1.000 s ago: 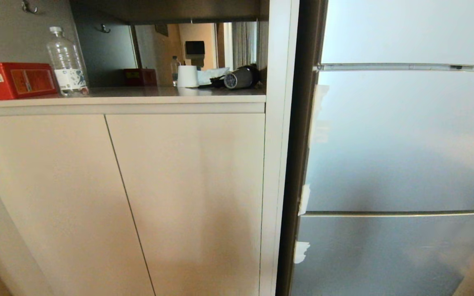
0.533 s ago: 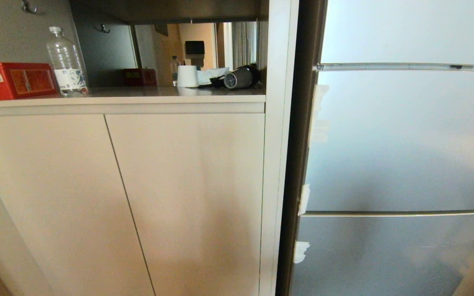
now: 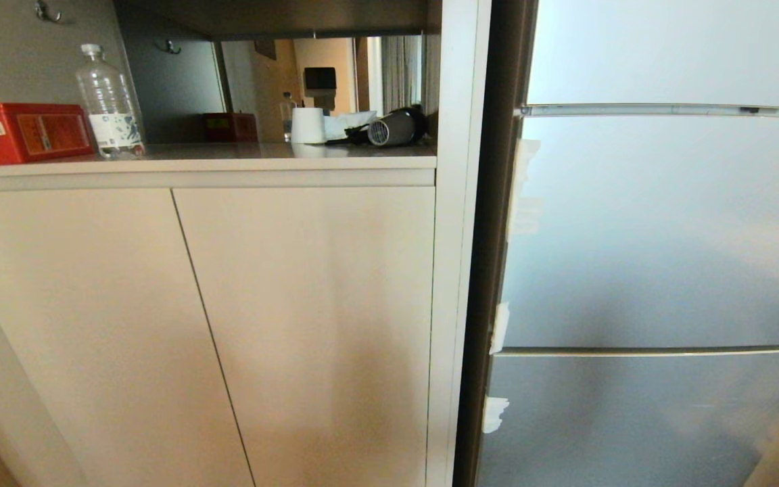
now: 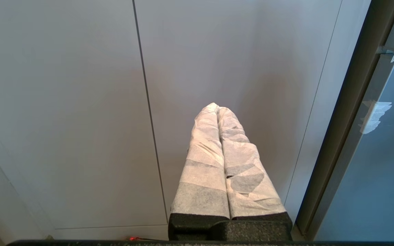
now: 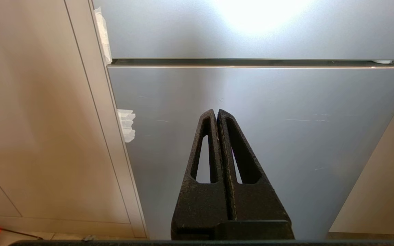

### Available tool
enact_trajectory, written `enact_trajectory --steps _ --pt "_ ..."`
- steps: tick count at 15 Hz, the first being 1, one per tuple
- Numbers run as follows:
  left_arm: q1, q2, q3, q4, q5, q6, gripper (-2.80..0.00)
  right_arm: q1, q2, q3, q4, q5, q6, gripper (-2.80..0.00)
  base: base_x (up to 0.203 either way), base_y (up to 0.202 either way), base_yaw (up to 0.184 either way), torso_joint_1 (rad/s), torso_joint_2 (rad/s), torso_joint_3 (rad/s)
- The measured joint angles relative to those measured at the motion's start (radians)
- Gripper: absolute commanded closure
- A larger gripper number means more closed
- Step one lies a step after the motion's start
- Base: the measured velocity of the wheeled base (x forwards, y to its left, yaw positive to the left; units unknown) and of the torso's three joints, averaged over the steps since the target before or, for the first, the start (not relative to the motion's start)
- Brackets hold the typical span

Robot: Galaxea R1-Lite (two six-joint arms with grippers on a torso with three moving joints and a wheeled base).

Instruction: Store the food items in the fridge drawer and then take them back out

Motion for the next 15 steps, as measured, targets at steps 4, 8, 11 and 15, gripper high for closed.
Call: enact_trajectory --steps 4,8,11,15 --pt "0.0 0.0 0.0 0.0 0.0 0.0 0.0 0.0 0.0 0.0 0.0 0.0 0.0 0.0 0.0 0.0 0.0 0.0 0.0 0.0" --pt "0.0 0.0 0.0 0.0 0.0 0.0 0.0 0.001 0.0 0.0 0.0 0.0 0.0 0.0 -0.001 0.003 -0.153 0.002 0.0 0.001" --pt "0.0 0.0 0.0 0.0 0.0 0.0 0.0 0.0 0.0 0.0 0.0 0.0 0.0 0.0 0.002 0.009 -0.173 0.003 0.0 0.002" --pt "0.0 0.0 0.0 0.0 0.0 0.0 0.0 0.0 0.0 0.0 0.0 0.0 0.001 0.0 0.0 0.01 -0.174 0.003 0.0 0.003"
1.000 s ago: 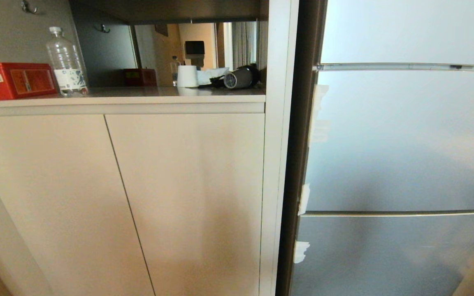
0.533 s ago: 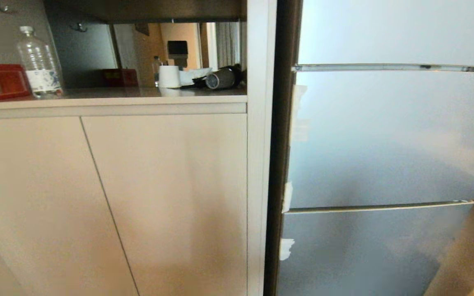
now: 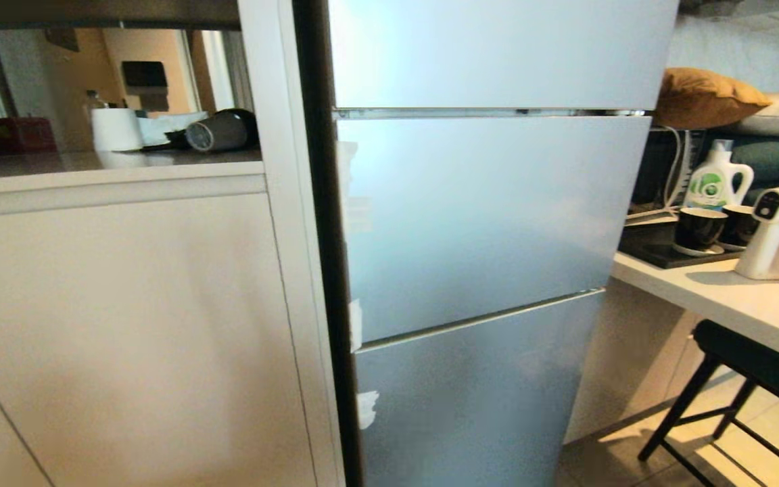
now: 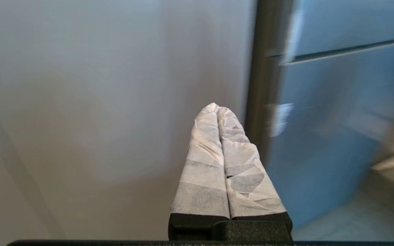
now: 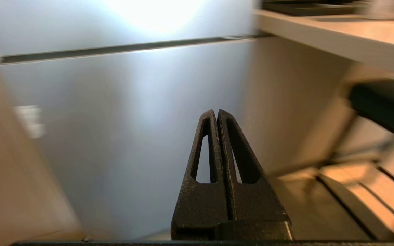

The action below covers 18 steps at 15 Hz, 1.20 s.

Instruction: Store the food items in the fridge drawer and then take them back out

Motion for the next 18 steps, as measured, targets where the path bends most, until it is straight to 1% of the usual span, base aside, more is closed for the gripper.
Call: enact_trajectory --steps 6,8,14,16,18 --pt "0.0 0.0 0.0 0.0 0.0 0.0 0.0 0.0 0.0 0.0 -0.001 0.0 -0.001 0.0 0.001 0.007 -0.17 0.002 0.0 0.003" --pt "0.0 0.0 0.0 0.0 0.0 0.0 0.0 0.0 0.0 0.0 0.0 0.0 -0.001 0.0 0.0 0.004 -0.091 -0.001 0.0 0.003" --pt "0.0 0.0 0.0 0.0 0.0 0.0 0.0 0.0 0.0 0.0 0.0 0.0 0.0 0.0 0.0 0.0 0.0 0.0 0.0 0.0" --pt "0.0 0.0 0.0 0.0 -0.007 0.032 0.0 -0.001 0.0 0.0 0.0 -0.001 -0.001 0.0 0.0 0.0 0.0 0.0 0.0 0.0" --pt "0.0 0.0 0.0 0.001 -0.009 0.037 0.0 0.0 0.0 0.0 -0.001 0.0 0.0 0.0 0.0 0.0 0.0 0.0 0.0 0.0"
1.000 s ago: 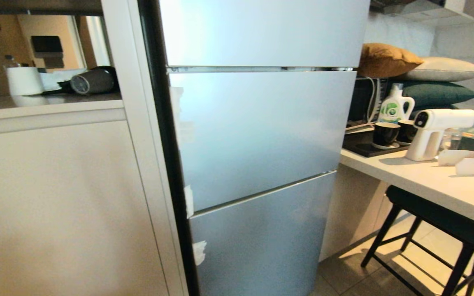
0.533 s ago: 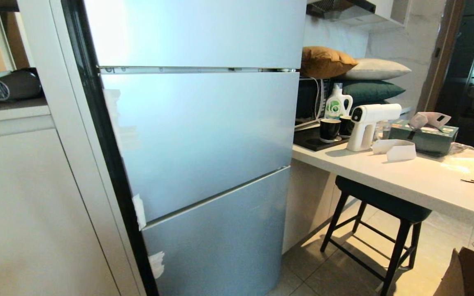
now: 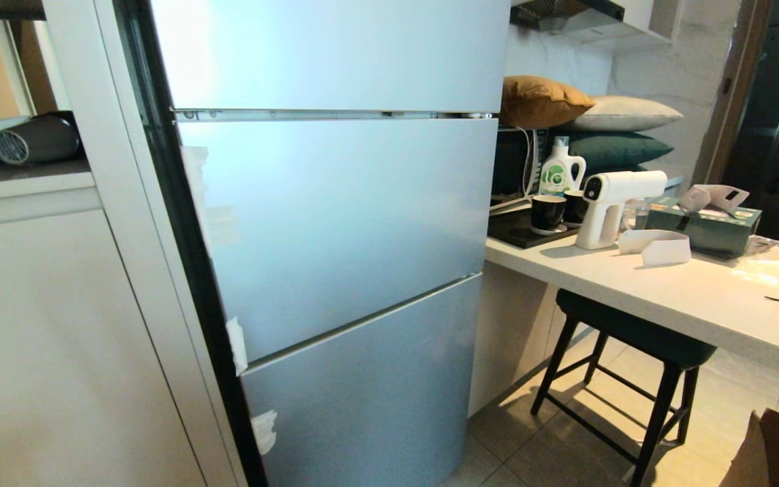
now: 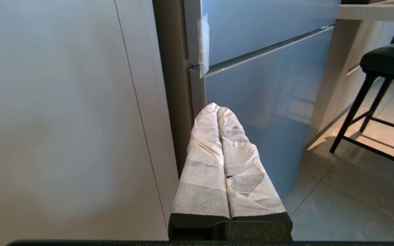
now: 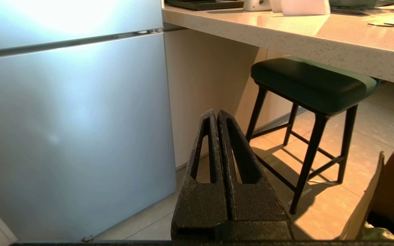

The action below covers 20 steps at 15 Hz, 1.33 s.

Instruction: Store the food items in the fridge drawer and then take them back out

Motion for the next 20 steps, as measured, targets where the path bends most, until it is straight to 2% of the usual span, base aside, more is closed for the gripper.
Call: enact_trajectory --steps 4,7,9,11,13,14,16,18,20 --pt "0.0 0.0 -0.005 -0.008 0.009 -0.039 0.0 -0.001 0.0 0.0 0.0 0.0 0.0 0.0 0.0 0.0 0.0 0.0 0.0 0.0" --pt "-0.002 0.058 -0.162 0.013 -0.026 -0.094 0.0 0.0 0.0 0.0 0.0 0.0 0.0 0.0 0.0 0.0 0.0 0.0 0.0 0.0" --pt "-0.008 0.198 -0.281 0.016 -0.083 -0.146 0.0 0.0 0.0 0.0 0.0 0.0 0.0 0.0 0.0 0.0 0.0 0.0 0.0 0.0" --pt "-0.024 0.395 -0.388 -0.003 -0.178 -0.196 0.0 0.0 0.0 0.0 0.0 0.0 0.0 0.0 0.0 0.0 0.0 0.0 0.0 0.0" --pt "-0.047 0.606 -0.475 -0.05 -0.271 -0.227 0.0 0.0 0.0 0.0 0.0 0.0 0.0 0.0 0.0 0.0 0.0 0.0 0.0 0.0" --pt "-0.061 0.722 -0.515 -0.089 -0.297 -0.235 0.0 0.0 0.0 0.0 0.0 0.0 0.0 0.0 0.0 0.0 0.0 0.0 0.0 0.0" --pt "-0.091 0.934 -0.58 -0.183 -0.269 -0.236 0.0 0.0 0.0 0.0 0.0 0.0 0.0 0.0 0.0 0.0 0.0 0.0 0.0 0.0" --pt "-0.123 1.134 -0.639 -0.321 -0.184 -0.226 0.0 0.0 0.0 0.0 0.0 0.0 0.0 0.0 0.0 0.0 0.0 0.0 0.0 0.0" --pt "-0.149 1.31 -0.703 -0.498 -0.056 -0.212 0.0 0.0 0.0 0.0 0.0 0.0 0.0 0.0 0.0 0.0 0.0 0.0 0.0 0.0"
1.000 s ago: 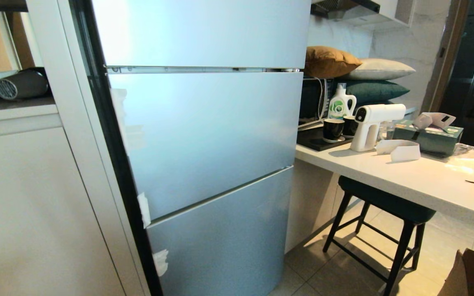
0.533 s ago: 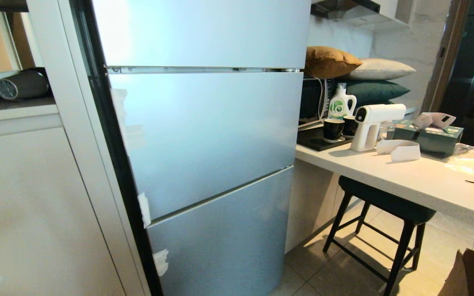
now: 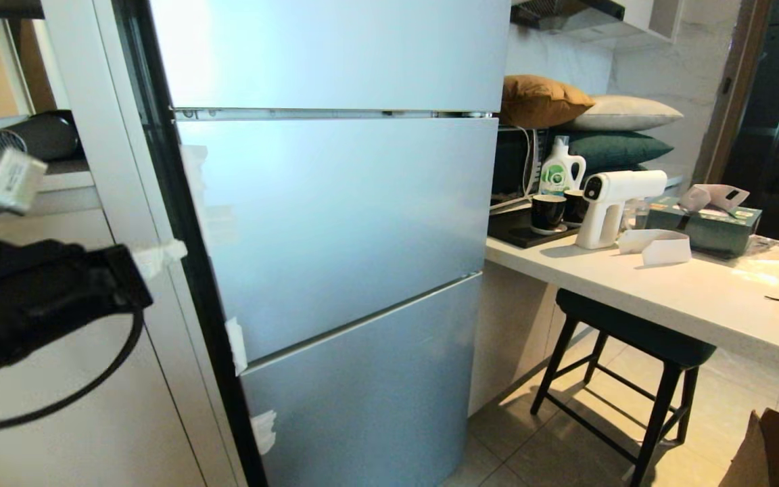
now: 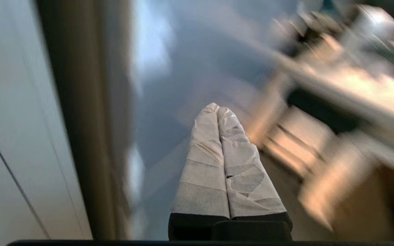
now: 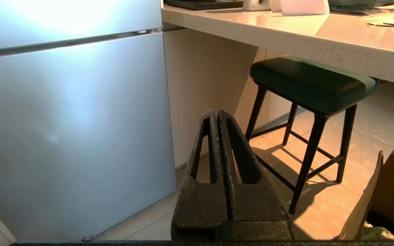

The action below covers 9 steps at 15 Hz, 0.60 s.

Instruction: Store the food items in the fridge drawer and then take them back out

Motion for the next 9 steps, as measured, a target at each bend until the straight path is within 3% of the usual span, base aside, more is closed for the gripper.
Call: enact_trajectory --steps 2,3,9 --pt "-0.009 0.086 -0.042 -0.101 0.101 0.035 0.0 0.0 0.0 0.0 0.0 0.0 0.0 0.0 0.0 0.0 0.0 0.0 0.0 0.0" --pt "-0.005 0.099 -0.048 -0.106 0.114 0.058 0.0 0.0 0.0 0.0 0.0 0.0 0.0 0.0 0.0 0.0 0.0 0.0 0.0 0.0" --pt "0.108 0.134 -0.063 -0.088 0.063 0.078 0.0 0.0 0.0 0.0 0.0 0.0 0.0 0.0 0.0 0.0 0.0 0.0 0.0 0.0"
